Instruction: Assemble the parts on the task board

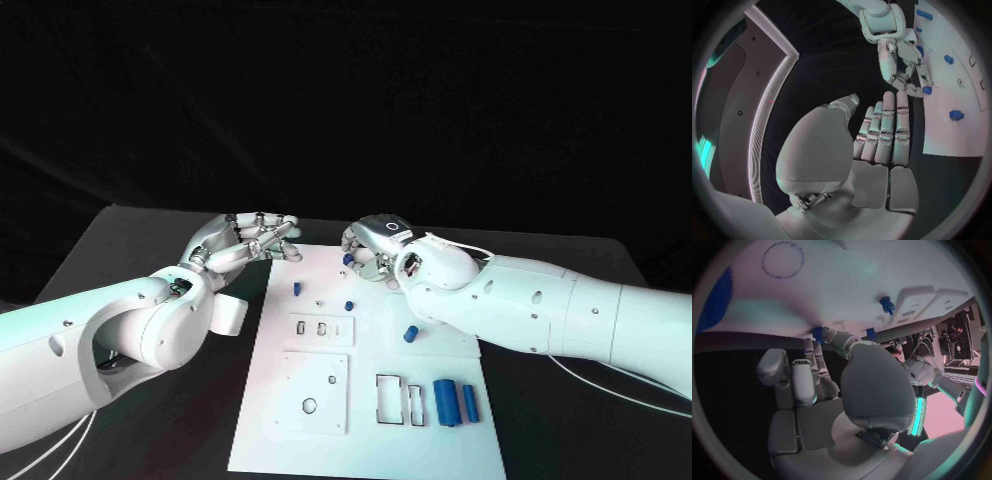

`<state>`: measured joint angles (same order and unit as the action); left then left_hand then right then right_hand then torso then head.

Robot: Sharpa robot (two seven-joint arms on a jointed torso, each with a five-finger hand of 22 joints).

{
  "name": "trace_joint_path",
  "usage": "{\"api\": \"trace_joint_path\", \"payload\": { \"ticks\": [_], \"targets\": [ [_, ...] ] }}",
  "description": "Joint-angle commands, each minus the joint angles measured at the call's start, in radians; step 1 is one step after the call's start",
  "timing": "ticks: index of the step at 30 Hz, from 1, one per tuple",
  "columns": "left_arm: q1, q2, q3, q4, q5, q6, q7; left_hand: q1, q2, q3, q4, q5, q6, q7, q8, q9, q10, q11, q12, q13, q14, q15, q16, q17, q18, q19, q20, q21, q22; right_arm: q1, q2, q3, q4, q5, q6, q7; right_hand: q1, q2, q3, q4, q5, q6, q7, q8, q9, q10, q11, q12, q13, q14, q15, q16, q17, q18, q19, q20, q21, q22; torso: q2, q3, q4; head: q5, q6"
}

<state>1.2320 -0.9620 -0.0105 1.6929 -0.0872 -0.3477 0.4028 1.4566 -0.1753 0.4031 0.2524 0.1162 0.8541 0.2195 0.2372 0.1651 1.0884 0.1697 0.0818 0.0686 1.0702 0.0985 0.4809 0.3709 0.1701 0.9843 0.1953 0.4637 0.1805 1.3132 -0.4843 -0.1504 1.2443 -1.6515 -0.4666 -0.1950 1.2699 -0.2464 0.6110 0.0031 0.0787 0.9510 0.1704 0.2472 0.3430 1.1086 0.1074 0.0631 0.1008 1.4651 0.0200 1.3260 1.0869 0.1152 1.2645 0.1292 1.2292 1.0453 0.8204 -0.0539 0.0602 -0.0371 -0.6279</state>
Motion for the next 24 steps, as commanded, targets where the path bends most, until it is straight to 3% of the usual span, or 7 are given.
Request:
{"api": "trace_joint_path", "payload": {
  "ticks": [1,6,13,18,21,22,24],
  "targets": [
    [0.002,0.001,0.001,0.001,-0.003,0.02,0.004,-0.006,0.002,0.001,-0.004,-0.006,-0.009,0.022,-0.005,0.001,-0.008,0.0,-0.005,0.001,-0.007,0.002,0.005,0.002,0.009,-0.008,-0.002,0.004,0.002,0.0,-0.004,0.0,0.008,0.0,0.007,0.003,0.003,-0.012,-0.024,0.0,-0.002,-0.013,0.0,-0.01,-0.001,-0.019,0.003,0.003,-0.005,0.003,0.006,-0.009,-0.012,0.0,-0.012,0.0,-0.014,-0.014,0.001,0.0005,0.0002,0.001,0.0],
    [0.002,0.0,0.001,-0.001,0.0,0.019,0.004,-0.008,0.003,0.0,-0.002,-0.006,-0.009,0.022,-0.006,0.001,-0.009,0.0,-0.005,0.001,-0.008,0.002,0.006,0.003,0.009,-0.009,-0.002,0.005,0.002,0.0,-0.036,0.0,0.047,-0.006,0.008,-0.004,0.037,-0.009,-0.11,-0.004,0.012,-0.019,-0.002,-0.029,0.001,-0.049,0.004,0.014,-0.017,-0.004,0.007,-0.022,-0.04,0.005,-0.023,0.001,-0.039,-0.036,0.001,0.0007,-0.0002,-0.002,0.003],
    [0.002,-0.005,0.001,-0.003,0.002,0.019,0.004,-0.008,0.003,0.0,-0.002,-0.006,-0.009,0.022,-0.006,0.001,-0.009,0.0,-0.005,0.001,-0.008,0.002,0.006,0.003,0.009,-0.009,-0.002,0.005,0.002,0.004,-0.149,0.006,0.161,-0.002,-0.005,-0.021,0.058,0.004,-0.174,0.002,0.016,-0.011,-0.005,-0.04,0.003,-0.037,-0.001,0.034,-0.019,-0.004,0.003,-0.024,-0.048,0.003,-0.015,-0.001,-0.04,-0.029,-0.002,0.0024,-0.0094,-0.001,0.004],
    [0.002,-0.007,0.001,-0.007,0.002,0.023,0.004,-0.01,0.003,0.0,-0.002,-0.006,-0.01,0.023,-0.006,0.001,-0.009,0.001,-0.006,0.002,-0.009,0.003,0.007,0.005,0.009,-0.01,-0.001,0.005,0.002,0.018,-0.247,0.011,0.236,0.09,-0.049,-0.003,0.037,0.012,-0.183,0.042,0.049,0.012,-0.01,-0.047,0.005,0.057,-0.015,0.074,-0.008,0.008,-0.008,-0.002,-0.015,-0.007,0.019,-0.009,-0.008,0.022,-0.008,0.0054,-0.0167,-0.004,0.005],
    [0.002,-0.008,0.001,-0.009,0.003,0.023,0.005,-0.011,0.002,-0.002,-0.002,-0.007,-0.011,0.023,-0.007,0.001,-0.01,0.001,-0.006,0.002,-0.01,0.003,0.008,0.005,0.009,-0.011,-0.001,0.005,0.002,0.027,-0.306,0.014,0.274,0.154,-0.045,-0.003,0.024,-0.005,-0.174,0.062,0.069,0.014,-0.012,-0.055,0.005,0.129,-0.026,0.096,0.008,0.013,-0.018,0.01,0.0,-0.01,0.031,-0.018,0.004,0.042,-0.01,0.0071,-0.019,-0.002,0.005],
    [0.002,-0.008,0.001,-0.009,0.003,0.023,0.006,-0.012,0.001,-0.003,-0.002,-0.007,-0.011,0.023,-0.007,0.001,-0.011,0.001,-0.006,0.002,-0.011,0.004,0.008,0.006,0.009,-0.011,0.0,0.005,0.002,0.03,-0.325,0.014,0.284,0.169,-0.038,-0.007,-0.013,-0.029,-0.204,0.091,0.144,-0.002,-0.01,-0.068,0.003,0.159,-0.027,0.105,0.018,0.011,-0.018,0.008,-0.006,-0.009,0.026,-0.02,-0.002,0.036,-0.01,0.0071,-0.0186,-0.002,0.006],
    [0.002,-0.008,0.001,-0.01,0.003,0.023,0.007,-0.013,0.0,-0.004,-0.002,-0.008,-0.012,0.023,-0.008,0.001,-0.011,0.001,-0.006,0.002,-0.012,0.004,0.008,0.006,0.009,-0.012,0.0,0.005,0.002,0.035,-0.352,0.015,0.296,0.192,-0.02,-0.014,-0.008,-0.01,-0.372,0.142,0.165,-0.019,-0.019,-0.08,0.009,0.199,-0.037,0.141,0.071,0.01,-0.026,0.008,-0.006,-0.006,0.019,-0.028,-0.017,0.026,-0.011,0.0077,-0.0194,0.0,0.01]
  ]
}}
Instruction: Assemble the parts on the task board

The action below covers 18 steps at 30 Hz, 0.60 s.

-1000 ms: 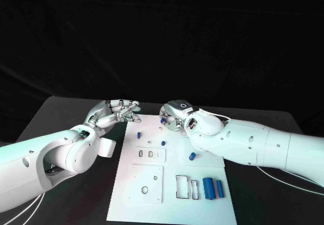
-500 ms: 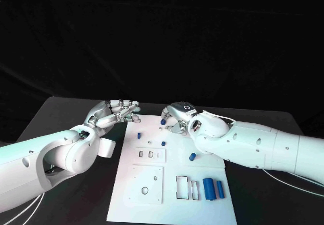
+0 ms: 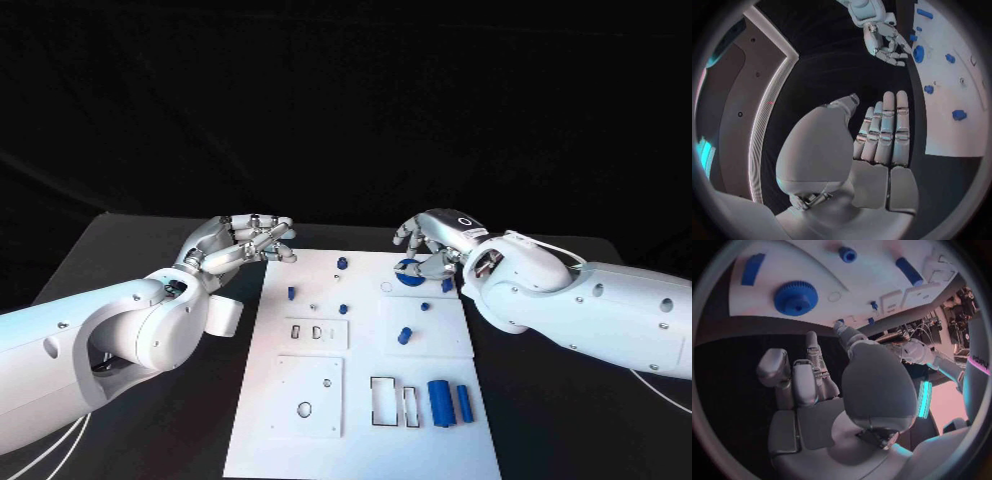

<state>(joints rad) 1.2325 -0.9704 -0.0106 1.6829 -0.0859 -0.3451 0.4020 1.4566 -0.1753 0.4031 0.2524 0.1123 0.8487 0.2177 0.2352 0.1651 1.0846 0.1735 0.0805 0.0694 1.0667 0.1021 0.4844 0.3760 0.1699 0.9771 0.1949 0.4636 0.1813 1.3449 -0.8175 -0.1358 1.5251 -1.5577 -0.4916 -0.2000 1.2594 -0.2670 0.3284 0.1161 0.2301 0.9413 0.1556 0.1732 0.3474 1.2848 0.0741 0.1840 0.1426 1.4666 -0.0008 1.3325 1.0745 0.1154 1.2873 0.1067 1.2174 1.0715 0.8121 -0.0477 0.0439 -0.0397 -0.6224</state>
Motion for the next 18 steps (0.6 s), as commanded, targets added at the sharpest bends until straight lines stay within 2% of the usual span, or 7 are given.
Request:
{"api": "trace_joint_path", "payload": {
  "ticks": [1,4,5,6,7,10,18],
  "targets": [
    [0.001,0.001,0.001,-0.001,0.001,0.021,0.008,-0.014,-0.001,-0.005,-0.002,-0.004,-0.007,0.025,-0.006,0.001,-0.008,-0.002,-0.005,0.001,-0.01,0.001,0.005,0.002,0.009,-0.006,0.001,0.005,0.001,0.005,-0.031,0.001,0.018,0.116,0.019,-0.014,0.029,0.022,-0.16,0.055,0.017,-0.007,-0.01,0.001,0.012,0.042,-0.012,0.053,0.065,0.008,-0.013,0.0,0.004,-0.007,-0.002,-0.009,-0.009,0.0,-0.004,0.0015,-0.0034,0.004,0.003],
    [0.001,0.001,0.001,-0.003,0.001,0.021,0.009,-0.014,-0.001,-0.005,-0.002,-0.004,-0.007,0.025,-0.006,0.001,-0.008,-0.002,-0.005,0.001,-0.01,0.001,0.005,0.002,0.009,-0.006,0.001,0.005,0.001,0.008,-0.048,0.001,0.011,0.184,0.047,-0.019,0.116,0.029,-0.301,0.123,0.033,-0.029,-0.021,0.03,0.039,0.061,-0.032,0.259,0.262,0.027,-0.025,0.044,0.078,-0.015,0.03,-0.03,0.024,0.053,-0.005,0.0031,-0.0045,0.006,0.003],
    [0.001,0.002,0.001,-0.003,0.001,0.022,0.009,-0.014,-0.001,-0.005,-0.002,-0.004,-0.008,0.025,-0.006,0.002,-0.008,-0.002,-0.005,0.001,-0.01,0.001,0.005,0.002,0.009,-0.006,0.001,0.005,0.001,0.009,-0.05,0.001,0.005,0.213,0.057,-0.02,0.164,0.05,-0.325,0.168,0.066,-0.051,-0.018,0.048,0.054,-0.005,-0.038,0.417,0.425,0.032,-0.029,0.067,0.119,-0.025,0.032,-0.014,0.027,0.063,-0.005,0.0033,-0.0042,0.007,0.003],
    [0.001,0.003,0.001,-0.004,0.001,0.021,0.009,-0.016,-0.003,-0.006,-0.001,-0.004,-0.008,0.025,-0.006,0.002,-0.009,-0.002,-0.006,0.002,-0.013,0.002,0.006,0.003,0.009,-0.008,0.001,0.005,0.0,0.009,-0.052,0.001,0.0,0.237,0.068,-0.022,0.173,0.041,-0.352,0.183,0.067,-0.075,-0.012,0.067,0.069,-0.019,-0.028,0.631,0.637,0.038,-0.014,0.086,0.154,-0.018,0.036,-0.023,0.029,0.071,-0.005,0.0039,-0.004,0.008,0.003],
    [0.001,0.004,0.001,-0.005,0.0,0.021,0.009,-0.016,-0.003,-0.007,-0.001,-0.004,-0.009,0.026,-0.006,0.002,-0.009,-0.001,-0.006,0.002,-0.014,0.002,0.006,0.003,0.008,-0.009,0.002,0.004,0.0,0.01,-0.054,0.001,-0.008,0.262,0.081,-0.023,0.177,0.051,-0.355,0.175,0.071,-0.087,-0.013,0.086,0.081,0.0,-0.02,0.804,0.812,0.045,-0.015,0.106,0.195,-0.021,0.042,-0.018,0.037,0.084,-0.005,0.0045,-0.0034,0.009,0.002],
    [0.001,0.005,0.001,-0.006,-0.001,0.021,0.009,-0.018,-0.004,-0.009,-0.001,-0.004,-0.01,0.026,-0.007,0.002,-0.01,-0.001,-0.006,0.002,-0.018,0.003,0.006,0.004,0.008,-0.012,0.003,0.004,0.0,0.01,-0.052,0.001,-0.02,0.288,0.101,-0.027,0.182,0.055,-0.357,0.175,0.079,-0.108,-0.01,0.119,0.098,0.045,-0.013,1.013,1.022,0.058,-0.011,0.144,0.269,-0.027,0.06,-0.013,0.058,0.118,-0.004,0.005,-0.0017,0.009,0.003],
    [0.001,0.006,0.001,-0.008,-0.002,0.02,0.008,-0.019,-0.005,-0.01,-0.001,-0.004,-0.01,0.026,-0.007,0.002,-0.01,-0.001,-0.006,0.002,-0.02,0.003,0.007,0.005,0.008,-0.013,0.003,0.004,0.0,0.005,-0.027,-0.001,-0.056,0.304,0.131,-0.044,0.187,0.064,-0.349,0.174,0.088,-0.117,-0.009,0.149,0.109,0.088,-0.011,1.123,1.138,0.073,-0.008,0.179,0.346,-0.034,0.078,-0.009,0.082,0.155,-0.003,0.0035,-0.0032,0.016,0.0]
  ]
}}
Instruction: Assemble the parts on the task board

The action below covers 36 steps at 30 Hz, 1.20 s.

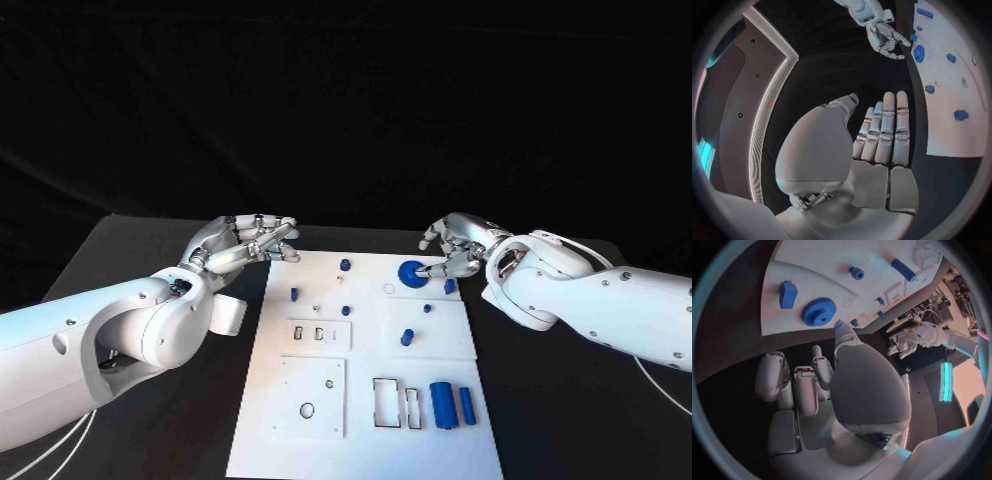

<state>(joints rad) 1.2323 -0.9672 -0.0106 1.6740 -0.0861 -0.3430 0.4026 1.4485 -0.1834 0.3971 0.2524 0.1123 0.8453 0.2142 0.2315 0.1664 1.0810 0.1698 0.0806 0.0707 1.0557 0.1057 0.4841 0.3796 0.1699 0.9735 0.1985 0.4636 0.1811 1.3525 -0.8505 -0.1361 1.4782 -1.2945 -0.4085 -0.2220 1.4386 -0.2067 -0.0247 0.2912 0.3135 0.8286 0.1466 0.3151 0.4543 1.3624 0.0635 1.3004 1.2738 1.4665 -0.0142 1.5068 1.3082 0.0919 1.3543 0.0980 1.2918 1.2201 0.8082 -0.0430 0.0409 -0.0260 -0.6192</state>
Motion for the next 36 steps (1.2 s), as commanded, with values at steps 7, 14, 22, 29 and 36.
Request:
{"api": "trace_joint_path", "payload": {
  "ticks": [7,14,22,29,36],
  "targets": [
    [0.001,0.003,0.001,0.001,-0.002,0.018,0.005,-0.01,0.003,-0.004,-0.001,-0.003,-0.007,0.03,-0.004,0.001,-0.007,0.003,-0.006,0.001,-0.01,0.0,0.007,0.002,0.008,-0.01,0.0,0.004,0.0,-0.011,0.026,-0.002,-0.037,0.045,0.047,-0.031,0.016,0.011,0.019,-0.003,0.009,0.002,-0.001,0.021,0.006,0.031,-0.002,0.042,0.044,0.08,0.005,0.02,0.145,-0.016,0.026,-0.001,0.027,0.033,0.0,-0.0006,-0.0013,0.008,-0.005],
    [0.001,0.002,0.001,0.001,-0.002,0.018,0.003,-0.01,0.004,-0.004,-0.002,-0.003,-0.007,0.03,-0.004,0.001,-0.007,0.003,-0.006,0.001,-0.011,0.0,0.008,0.002,0.008,-0.011,0.0,0.003,0.0,-0.017,0.037,-0.003,-0.039,0.037,0.049,-0.033,0.022,0.015,0.031,-0.004,0.015,0.008,-0.003,0.028,0.006,0.049,-0.003,0.071,0.074,0.084,0.004,0.029,0.166,-0.019,0.036,-0.001,0.042,0.053,0.001,-0.001,-0.0004,0.005,-0.009],
    [0.001,0.002,0.001,0.0,-0.002,0.017,0.001,-0.01,0.004,-0.004,-0.002,-0.003,-0.007,0.03,-0.004,0.001,-0.007,0.003,-0.006,0.001,-0.011,0.0,0.008,0.002,0.008,-0.011,0.0,0.003,0.0,-0.018,0.042,-0.003,-0.038,0.031,0.049,-0.033,0.026,0.018,0.041,-0.004,0.021,0.014,-0.004,0.032,0.005,0.053,-0.004,0.078,0.082,0.087,0.004,0.034,0.178,-0.022,0.043,-0.001,0.053,0.066,0.001,-0.0002,-0.0025,0.008,-0.009],
    [0.001,0.002,0.001,0.0,-0.002,0.018,0.0,-0.009,0.004,-0.004,-0.003,-0.002,-0.007,0.03,-0.004,0.002,-0.008,0.004,-0.006,0.001,-0.013,0.001,0.009,0.003,0.008,-0.013,0.001,0.003,0.0,-0.02,0.047,-0.003,-0.04,0.029,0.053,-0.034,0.033,0.022,0.053,-0.005,0.024,0.019,-0.005,0.033,0.004,0.056,-0.005,0.084,0.089,0.088,0.003,0.036,0.184,-0.023,0.046,-0.002,0.058,0.073,0.001,-0.0008,-0.0002,0.006,-0.012],
    [0.001,0.001,0.001,0.0,-0.002,0.018,-0.001,-0.009,0.004,-0.004,-0.003,-0.002,-0.007,0.03,-0.004,0.002,-0.008,0.004,-0.006,0.001,-0.013,0.001,0.009,0.003,0.008,-0.013,0.001,0.003,0.0,-0.024,0.052,-0.004,-0.048,0.023,0.063,-0.038,0.04,0.023,0.063,-0.006,0.022,0.02,-0.005,0.031,0.001,0.054,-0.005,0.083,0.088,0.088,0.003,0.038,0.187,-0.025,0.049,-0.002,0.062,0.079,0.002,-0.0011,-0.0002,0.006,-0.013]
  ]
}}
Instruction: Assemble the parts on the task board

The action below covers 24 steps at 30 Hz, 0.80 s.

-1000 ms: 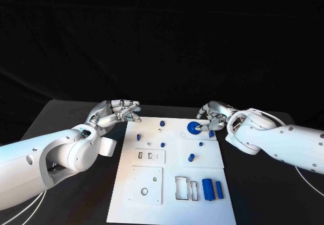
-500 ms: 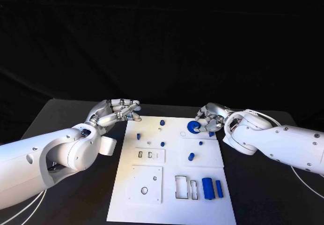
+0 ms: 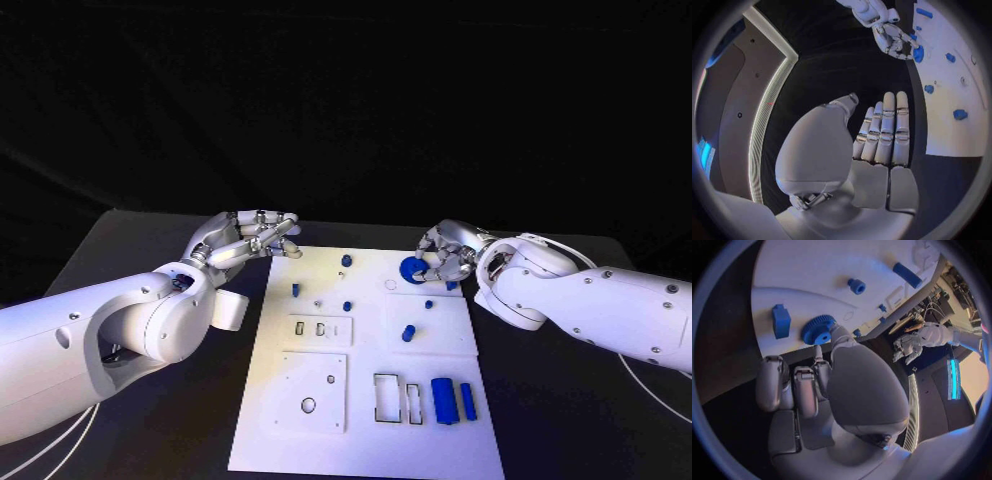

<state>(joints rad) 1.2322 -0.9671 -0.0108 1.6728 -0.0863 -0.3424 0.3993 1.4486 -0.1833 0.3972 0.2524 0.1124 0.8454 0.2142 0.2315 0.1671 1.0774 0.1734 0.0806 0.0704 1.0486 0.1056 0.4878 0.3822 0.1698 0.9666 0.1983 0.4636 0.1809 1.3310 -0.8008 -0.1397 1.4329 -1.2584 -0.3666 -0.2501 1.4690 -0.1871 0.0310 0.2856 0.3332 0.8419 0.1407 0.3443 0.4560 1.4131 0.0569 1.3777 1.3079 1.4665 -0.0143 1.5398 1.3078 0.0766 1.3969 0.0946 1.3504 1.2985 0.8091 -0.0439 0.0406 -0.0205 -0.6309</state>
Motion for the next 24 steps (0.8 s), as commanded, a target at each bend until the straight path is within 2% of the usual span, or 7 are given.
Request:
{"api": "trace_joint_path", "payload": {
  "ticks": [1,10,14,17,20,24],
  "targets": [
    [0.001,0.001,0.001,0.001,-0.002,0.018,0.002,-0.009,0.004,-0.004,-0.003,-0.003,-0.007,0.03,-0.004,0.001,-0.004,0.0,-0.006,0.002,-0.006,0.001,0.005,0.001,0.008,-0.006,0.001,0.003,0.0,-0.003,0.003,-0.001,-0.004,-0.015,0.022,-0.01,0.009,0.003,0.007,-0.001,0.002,0.007,0.001,0.002,-0.001,0.004,0.002,0.005,0.054,0.088,0.003,0.005,0.188,-0.009,0.006,0.001,0.004,0.001,0.001,0.0,0.0,0.0,-0.001],
    [0.001,0.001,0.001,0.002,-0.002,0.018,0.0,-0.009,0.004,-0.004,-0.003,-0.003,-0.007,0.03,-0.004,0.001,-0.004,0.0,-0.006,0.002,-0.006,0.001,0.005,0.001,0.008,-0.006,0.001,0.003,0.0,-0.009,0.009,-0.001,-0.007,-0.027,0.032,-0.013,0.013,0.002,0.013,-0.001,0.0,0.005,0.002,0.0,-0.003,0.003,0.002,0.006,0.055,0.089,0.003,0.006,0.191,-0.01,0.007,0.001,0.005,0.003,0.0,-0.0005,0.0002,0.001,-0.005],
    [0.001,0.001,0.001,0.001,-0.002,0.018,-0.002,-0.009,0.004,-0.004,-0.003,-0.003,-0.007,0.03,-0.004,0.001,-0.004,0.0,-0.006,0.002,-0.006,0.001,0.005,0.001,0.008,-0.006,0.001,0.003,0.0,-0.01,0.01,-0.001,-0.009,-0.035,0.032,-0.016,0.023,0.004,0.031,-0.001,-0.001,0.006,0.003,-0.003,-0.007,0.003,0.003,0.006,0.056,0.089,0.004,0.006,0.192,-0.01,0.008,0.002,0.007,0.007,0.0,0.0003,-0.0005,0.001,-0.005],
    [0.001,0.001,0.001,0.001,-0.002,0.018,-0.003,-0.009,0.004,-0.004,-0.003,-0.003,-0.007,0.03,-0.004,0.001,-0.004,0.0,-0.006,0.002,-0.006,0.001,0.005,0.001,0.008,-0.006,0.001,0.003,0.0,-0.01,0.01,-0.001,-0.011,-0.04,0.025,-0.015,0.031,0.005,0.06,0.0,-0.017,0.011,0.004,-0.006,-0.013,0.003,0.004,0.008,0.059,0.089,0.005,0.007,0.194,-0.01,0.007,0.002,0.009,0.01,0.0,0.0003,-0.0008,0.001,-0.005],
    [0.001,0.001,0.001,0.001,-0.002,0.018,-0.003,-0.009,0.004,-0.004,-0.003,-0.003,-0.007,0.03,-0.004,0.001,-0.004,0.0,-0.006,0.002,-0.006,0.001,0.005,0.001,0.008,-0.006,0.001,0.003,0.0,-0.01,0.01,-0.001,-0.01,-0.042,0.016,-0.013,0.04,0.012,0.12,0.002,-0.03,0.026,0.003,-0.012,-0.024,0.008,0.002,0.013,0.066,0.089,0.004,0.008,0.196,-0.011,0.01,0.002,0.013,0.018,0.0,0.0001,-0.0009,0.001,-0.006],
    [0.001,0.001,0.001,0.001,-0.002,0.019,-0.004,-0.009,0.006,-0.004,-0.003,-0.002,-0.008,0.03,-0.004,0.001,-0.005,0.0,-0.007,0.002,-0.009,0.001,0.007,0.002,0.008,-0.008,0.001,0.004,0.0,-0.011,0.01,-0.001,-0.008,-0.054,-0.005,-0.003,0.051,-0.002,0.254,-0.005,-0.051,0.067,-0.002,-0.029,-0.046,0.016,-0.003,0.02,0.076,0.09,-0.001,0.01,0.2,-0.013,0.013,-0.002,0.02,0.031,0.0,0.0005,0.0002,0.001,-0.004]
  ]
}}
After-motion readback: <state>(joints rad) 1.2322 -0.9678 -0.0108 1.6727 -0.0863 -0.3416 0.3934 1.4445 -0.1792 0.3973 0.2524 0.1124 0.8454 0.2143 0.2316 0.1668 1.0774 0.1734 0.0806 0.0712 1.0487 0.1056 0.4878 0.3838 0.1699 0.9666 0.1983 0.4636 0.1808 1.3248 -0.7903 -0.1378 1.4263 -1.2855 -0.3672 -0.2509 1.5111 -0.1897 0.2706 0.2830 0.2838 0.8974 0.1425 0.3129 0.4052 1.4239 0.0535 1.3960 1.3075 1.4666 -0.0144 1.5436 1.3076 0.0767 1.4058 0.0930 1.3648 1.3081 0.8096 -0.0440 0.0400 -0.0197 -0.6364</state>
